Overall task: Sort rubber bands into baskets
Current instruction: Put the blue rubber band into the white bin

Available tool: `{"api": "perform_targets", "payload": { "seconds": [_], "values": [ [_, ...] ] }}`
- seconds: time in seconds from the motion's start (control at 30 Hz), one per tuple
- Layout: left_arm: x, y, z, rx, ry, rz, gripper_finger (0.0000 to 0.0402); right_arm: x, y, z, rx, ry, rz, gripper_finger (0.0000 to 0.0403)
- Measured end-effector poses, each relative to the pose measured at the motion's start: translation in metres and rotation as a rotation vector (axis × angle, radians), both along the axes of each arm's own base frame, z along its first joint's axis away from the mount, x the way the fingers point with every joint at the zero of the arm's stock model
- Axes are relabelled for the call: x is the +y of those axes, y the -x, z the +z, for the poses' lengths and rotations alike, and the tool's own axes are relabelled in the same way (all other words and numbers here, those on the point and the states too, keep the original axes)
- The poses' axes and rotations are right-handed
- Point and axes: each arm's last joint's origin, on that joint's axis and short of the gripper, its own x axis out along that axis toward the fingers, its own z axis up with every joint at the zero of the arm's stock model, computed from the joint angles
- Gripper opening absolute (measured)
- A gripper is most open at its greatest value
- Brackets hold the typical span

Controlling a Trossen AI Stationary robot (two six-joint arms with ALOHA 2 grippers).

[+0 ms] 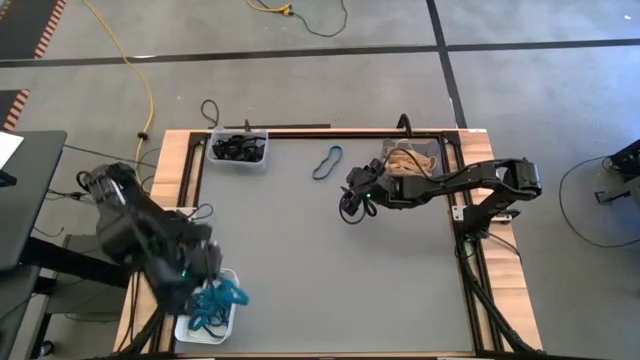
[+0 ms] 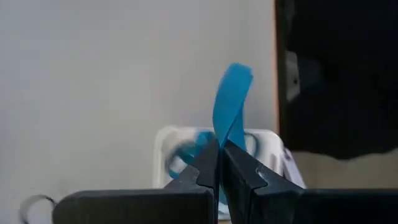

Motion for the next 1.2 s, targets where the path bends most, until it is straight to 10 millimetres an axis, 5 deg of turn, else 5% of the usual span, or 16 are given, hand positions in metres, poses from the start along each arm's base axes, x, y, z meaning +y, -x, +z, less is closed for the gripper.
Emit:
{"api": "perform_targets", "payload": {
  "seconds": [0.3,0.67,0.93,1.2],
  "values": [
    [-0.064,0.014,-0.031,0.157,-0.009,0.001,0.0,0.0,0.0,0.0,0.001,0.001,0.002,0.0282],
    [-0.119,0.004,-0.087,0.308,-0.169,-0.087,0.0,0.006,-0.001,0.0,-0.004,-0.005,0.016,0.0282],
    [-0.13,-0.001,-0.111,0.37,-0.233,-0.11,0.0,0.006,-0.001,0.0,-0.007,-0.005,0.015,0.0282],
    [-0.105,0.009,-0.147,0.504,-0.344,-0.095,0.0,0.006,-0.001,0.0,-0.008,-0.005,0.016,0.0282]
  ]
}}
